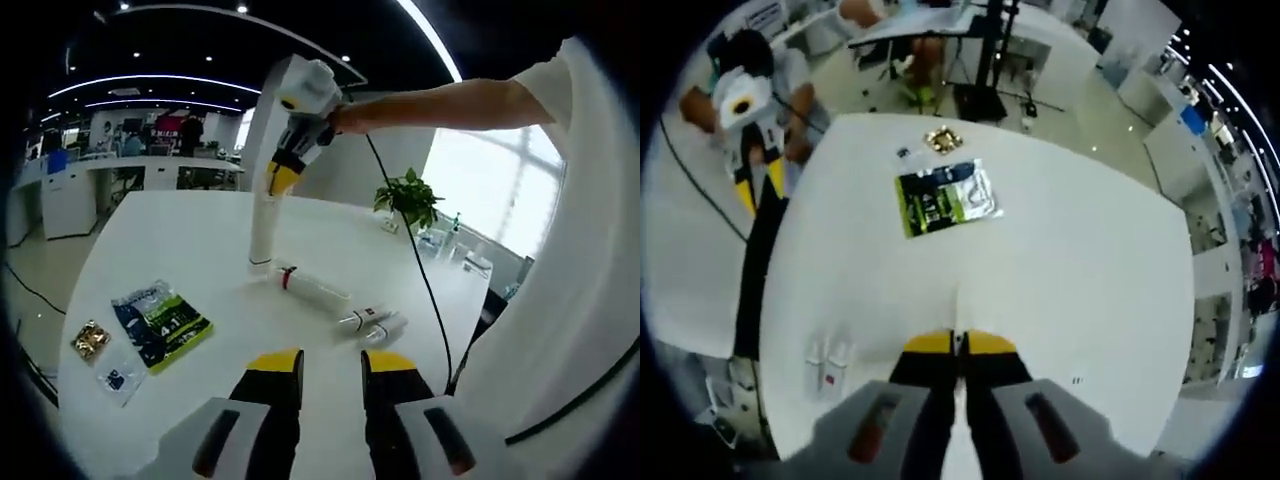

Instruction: Arrange the skincare products in the storage area until every visible bottle or jar stands upright without overlapping.

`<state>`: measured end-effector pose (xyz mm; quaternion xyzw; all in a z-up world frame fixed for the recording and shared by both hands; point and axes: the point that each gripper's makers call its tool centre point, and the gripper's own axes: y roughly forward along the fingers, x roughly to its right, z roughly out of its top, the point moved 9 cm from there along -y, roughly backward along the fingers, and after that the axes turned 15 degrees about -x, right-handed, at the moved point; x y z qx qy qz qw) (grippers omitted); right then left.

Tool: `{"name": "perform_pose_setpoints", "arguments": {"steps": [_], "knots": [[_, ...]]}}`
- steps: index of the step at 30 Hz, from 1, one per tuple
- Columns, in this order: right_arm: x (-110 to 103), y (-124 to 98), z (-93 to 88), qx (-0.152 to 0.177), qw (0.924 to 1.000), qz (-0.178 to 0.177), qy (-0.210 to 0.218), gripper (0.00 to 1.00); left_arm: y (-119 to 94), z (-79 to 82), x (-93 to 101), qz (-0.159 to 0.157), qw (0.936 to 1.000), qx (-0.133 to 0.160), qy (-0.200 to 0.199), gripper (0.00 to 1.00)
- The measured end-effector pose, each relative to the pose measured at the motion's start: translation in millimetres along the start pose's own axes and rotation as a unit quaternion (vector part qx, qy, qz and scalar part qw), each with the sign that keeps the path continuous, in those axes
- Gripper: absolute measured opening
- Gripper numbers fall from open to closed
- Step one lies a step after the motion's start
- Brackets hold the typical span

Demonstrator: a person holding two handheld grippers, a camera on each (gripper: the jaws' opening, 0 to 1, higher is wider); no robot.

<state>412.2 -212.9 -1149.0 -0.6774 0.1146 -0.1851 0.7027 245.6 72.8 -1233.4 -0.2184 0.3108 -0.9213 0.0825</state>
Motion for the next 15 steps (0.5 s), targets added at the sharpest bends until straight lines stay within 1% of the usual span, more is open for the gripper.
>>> {"name": "perform_pose_setpoints", "arguments": {"steps": [5,8,11,15], "knots": [[4.1,6.2,-0.9,-0.006,0.9999,0.001,0.011,0.00,-2.4,-1.4,-1.7,0.005,1.0000,-0.001,-0.001,0.23],[8.5,8.5,-5.9,-0.008,0.9997,0.003,0.022,0.00,-4.4,-2.5,-4.0,0.007,1.0000,-0.002,-0.003,0.23],[13.1,9.0,-14.5,-0.004,0.9992,0.002,0.039,0.00,-6.9,-2.5,-7.2,0.010,0.9999,0.000,-0.008,0.23],[19.4,10.2,-30.0,-0.012,0.9982,-0.006,0.059,0.00,-7.2,-1.8,-9.8,0.011,0.9999,-0.001,-0.008,0.23]]}}
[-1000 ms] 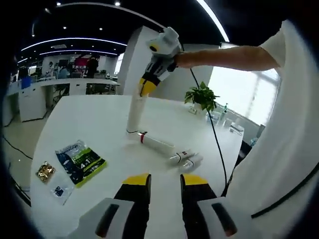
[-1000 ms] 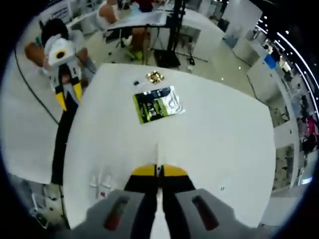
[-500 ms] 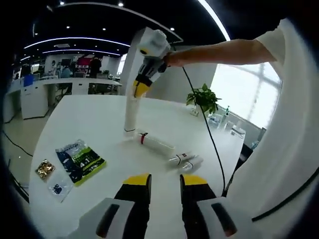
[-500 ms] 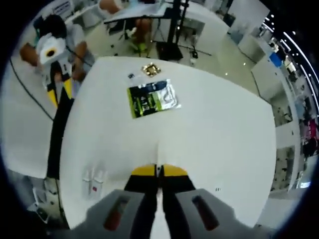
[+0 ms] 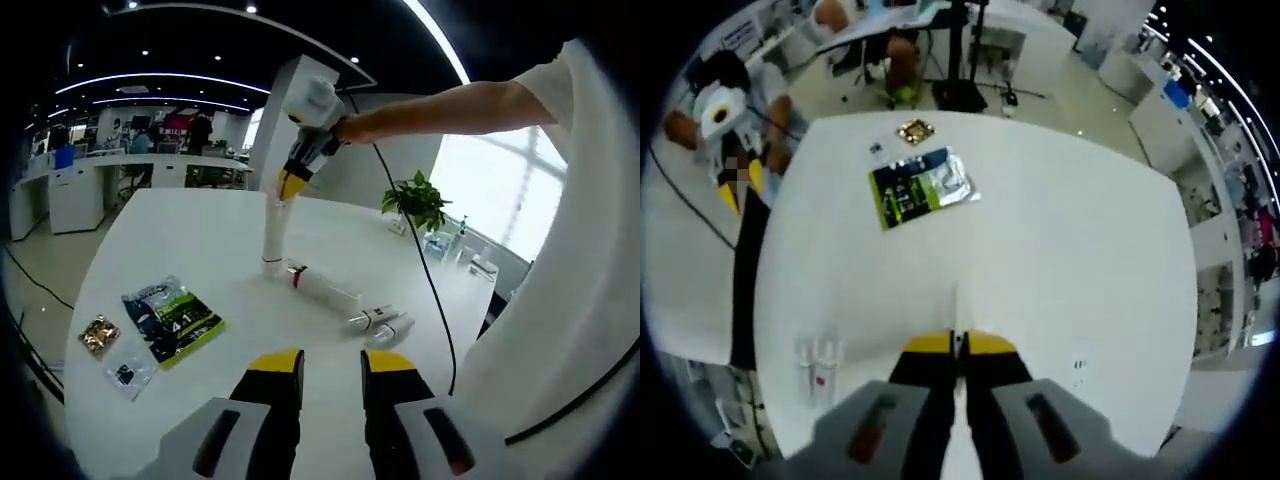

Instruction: Arrange the skincare products in the storage area until every visible bottle or jar stands upright without overlapping.

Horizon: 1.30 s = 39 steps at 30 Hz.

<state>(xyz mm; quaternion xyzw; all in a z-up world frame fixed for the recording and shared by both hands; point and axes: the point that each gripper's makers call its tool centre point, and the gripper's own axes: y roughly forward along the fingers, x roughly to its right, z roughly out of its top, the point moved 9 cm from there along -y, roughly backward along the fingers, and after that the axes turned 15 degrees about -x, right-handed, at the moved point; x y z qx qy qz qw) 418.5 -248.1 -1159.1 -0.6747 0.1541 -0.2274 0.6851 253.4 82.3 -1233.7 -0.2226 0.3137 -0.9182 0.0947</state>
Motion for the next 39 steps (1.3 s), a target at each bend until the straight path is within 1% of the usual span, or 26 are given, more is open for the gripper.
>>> {"name": "perform_pose_setpoints", "arguments": {"steps": [5,7,12,17,23,26,30,32,34,36,37,38,39], "knots": [[2.5,0.6,-17.0,-0.014,0.9999,-0.002,0.008,0.00,0.3,2.0,-1.3,-0.002,1.0000,-0.002,0.002,0.23],[3.5,-0.5,-27.1,-0.018,0.9997,-0.004,0.015,0.00,1.2,3.3,-1.5,-0.005,1.0000,-0.003,0.004,0.23],[4.3,-4.0,-45.9,-0.018,0.9990,0.006,0.039,0.00,3.7,5.5,-1.2,-0.012,0.9998,-0.010,0.011,0.23],[1.2,-4.1,-63.6,-0.025,0.9985,0.007,0.049,0.00,4.6,7.0,-1.1,-0.017,0.9997,-0.011,0.015,0.23],[-2.6,-6.6,-84.1,-0.018,0.9974,0.012,0.068,0.00,3.9,9.1,0.9,-0.024,0.9994,-0.013,0.021,0.23],[-5.0,-7.1,-89.8,-0.017,0.9973,0.016,0.070,0.00,4.0,9.8,1.6,-0.025,0.9993,-0.015,0.024,0.23],[-9.1,-8.2,-99.3,-0.003,0.9966,0.028,0.077,0.00,3.9,9.9,2.7,-0.025,0.9992,-0.016,0.025,0.23],[-12.8,-7.1,-103.2,0.002,0.9970,0.032,0.071,0.00,3.8,9.5,4.1,-0.027,0.9992,-0.015,0.025,0.23],[-14.1,-5.3,-105.8,0.002,0.9967,0.036,0.073,0.00,4.2,8.6,5.5,-0.028,0.9992,-0.016,0.026,0.23],[-17.9,-1.9,-108.7,0.001,0.9971,0.038,0.066,0.00,5.0,7.6,6.9,-0.028,0.9990,-0.020,0.028,0.23],[-17.1,-3.2,-108.4,0.015,0.9969,0.035,0.069,0.00,5.2,7.8,7.8,-0.029,0.9990,-0.021,0.028,0.23],[-17.5,-3.2,-110.1,0.009,0.9970,0.037,0.068,0.00,5.3,8.0,8.1,-0.029,0.9990,-0.021,0.029,0.23],[-18.2,-3.4,-110.7,0.014,0.9972,0.037,0.064,0.00,5.4,8.3,8.3,-0.029,0.9989,-0.020,0.029,0.23]]}}
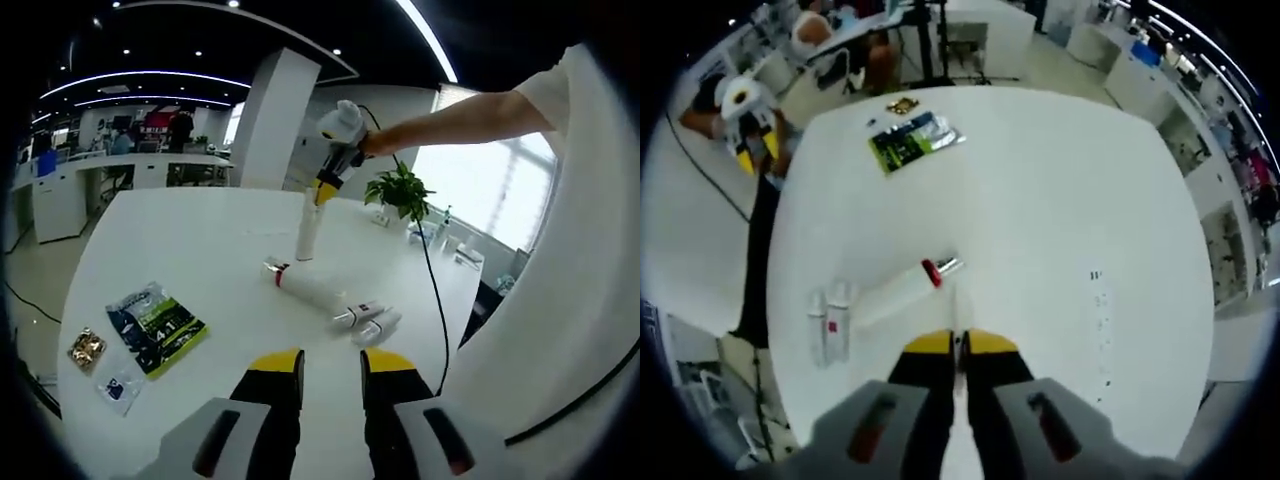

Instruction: Arrange the skincare products in the storage area until every visible bottle or jar stands upright without overlapping.

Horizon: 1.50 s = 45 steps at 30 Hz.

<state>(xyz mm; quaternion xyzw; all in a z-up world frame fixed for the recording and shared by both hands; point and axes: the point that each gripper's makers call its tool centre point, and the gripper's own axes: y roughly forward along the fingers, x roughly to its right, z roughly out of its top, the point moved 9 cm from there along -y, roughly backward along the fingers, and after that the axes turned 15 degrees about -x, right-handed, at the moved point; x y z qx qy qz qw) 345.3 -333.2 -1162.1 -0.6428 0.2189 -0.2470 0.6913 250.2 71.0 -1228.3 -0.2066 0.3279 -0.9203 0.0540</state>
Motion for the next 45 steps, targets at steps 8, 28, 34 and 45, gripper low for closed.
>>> {"name": "perform_pose_setpoints", "arguments": {"steps": [8,28,34,45], "knots": [[-1.0,-2.5,-9.7,-0.006,0.9997,0.022,-0.007,0.01,2.0,3.8,1.7,-0.002,1.0000,0.002,0.001,0.23],[-0.2,-23.1,-17.7,0.060,0.9951,0.000,0.079,0.19,2.9,7.7,3.3,-0.007,0.9998,0.004,0.016,0.23],[-18.2,-45.4,-36.5,0.291,0.9169,-0.012,0.273,0.30,-2.8,7.4,-1.6,-0.003,0.9998,0.022,0.002,0.23],[-107.4,17.5,-100.0,0.393,0.7791,-0.043,0.487,0.44,0.4,-2.8,-15.0,-0.007,0.9998,0.014,-0.013,0.23]]}}
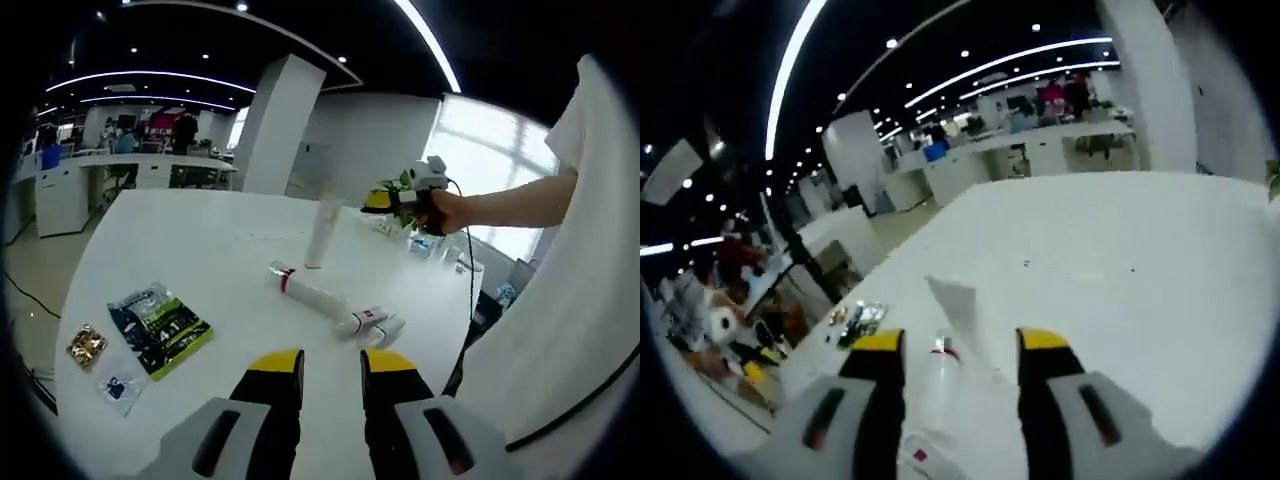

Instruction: Arrange the skincare products in the storage area until every visible bottle or jar stands upright without overlapping.

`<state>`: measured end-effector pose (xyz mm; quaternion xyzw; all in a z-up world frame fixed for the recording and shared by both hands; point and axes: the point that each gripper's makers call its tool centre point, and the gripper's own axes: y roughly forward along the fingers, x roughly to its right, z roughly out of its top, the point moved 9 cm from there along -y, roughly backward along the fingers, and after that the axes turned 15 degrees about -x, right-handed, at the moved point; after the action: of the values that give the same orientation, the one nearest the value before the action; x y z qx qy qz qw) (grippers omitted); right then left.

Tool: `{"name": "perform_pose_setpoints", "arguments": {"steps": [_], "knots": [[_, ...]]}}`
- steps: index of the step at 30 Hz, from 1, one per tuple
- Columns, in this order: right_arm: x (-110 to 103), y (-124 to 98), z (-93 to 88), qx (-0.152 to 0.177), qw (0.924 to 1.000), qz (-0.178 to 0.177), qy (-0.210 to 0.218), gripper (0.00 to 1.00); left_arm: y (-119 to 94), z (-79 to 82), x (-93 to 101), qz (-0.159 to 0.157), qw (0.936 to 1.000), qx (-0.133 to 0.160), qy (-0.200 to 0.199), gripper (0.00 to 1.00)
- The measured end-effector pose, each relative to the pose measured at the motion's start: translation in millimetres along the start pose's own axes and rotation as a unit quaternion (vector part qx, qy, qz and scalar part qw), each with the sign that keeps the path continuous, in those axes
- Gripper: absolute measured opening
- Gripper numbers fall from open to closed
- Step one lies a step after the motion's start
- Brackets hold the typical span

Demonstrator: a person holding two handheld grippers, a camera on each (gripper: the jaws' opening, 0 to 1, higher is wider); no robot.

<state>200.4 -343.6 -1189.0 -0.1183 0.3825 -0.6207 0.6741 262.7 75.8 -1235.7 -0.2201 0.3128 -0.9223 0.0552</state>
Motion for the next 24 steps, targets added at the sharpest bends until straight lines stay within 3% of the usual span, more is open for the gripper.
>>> {"name": "perform_pose_setpoints", "arguments": {"steps": [2,5,7,8,10,13,19,22,24], "knots": [[1.1,7.6,-27.0,-0.035,0.9988,-0.020,0.028,0.46,1.2,0.5,-0.9,-0.003,1.0000,-0.002,0.001,0.23],[-3.7,23.6,-44.6,-0.057,0.9968,-0.023,0.051,0.46,3.0,0.8,-2.4,-0.008,1.0000,-0.001,-0.002,0.23],[-8.4,38.6,-52.4,-0.067,0.9968,-0.026,0.035,0.46,5.0,-0.4,-3.1,-0.014,0.9999,-0.003,-0.006,0.23],[-13.4,54.8,-61.8,-0.112,0.9924,-0.029,0.041,0.46,6.0,-1.0,-2.5,-0.019,0.9998,-0.006,-0.007,0.23],[-20.1,66.7,-64.4,-0.127,0.9906,-0.033,0.037,0.44,5.8,-1.4,-2.0,-0.020,0.9997,-0.011,-0.005,0.23],[-32.6,102.9,-64.2,-0.173,0.9841,-0.040,-0.007,0.44,0.7,-2.4,-2.9,-0.018,0.9997,-0.010,-0.009,0.23],[-44.9,146.5,-53.0,-0.200,0.9774,-0.063,-0.027,0.40,-13.8,-6.9,-4.4,-0.014,0.9991,0.007,-0.040,0.24],[-44.9,162.4,-50.1,-0.240,0.9633,-0.106,-0.056,0.34,-20.6,-9.9,-6.2,-0.014,0.9980,0.020,-0.058,0.24],[-44.1,172.5,-48.8,-0.263,0.9526,-0.132,-0.078,0.32,-27.7,-15.4,-9.1,0.002,0.9976,0.020,-0.067,0.24]]}}
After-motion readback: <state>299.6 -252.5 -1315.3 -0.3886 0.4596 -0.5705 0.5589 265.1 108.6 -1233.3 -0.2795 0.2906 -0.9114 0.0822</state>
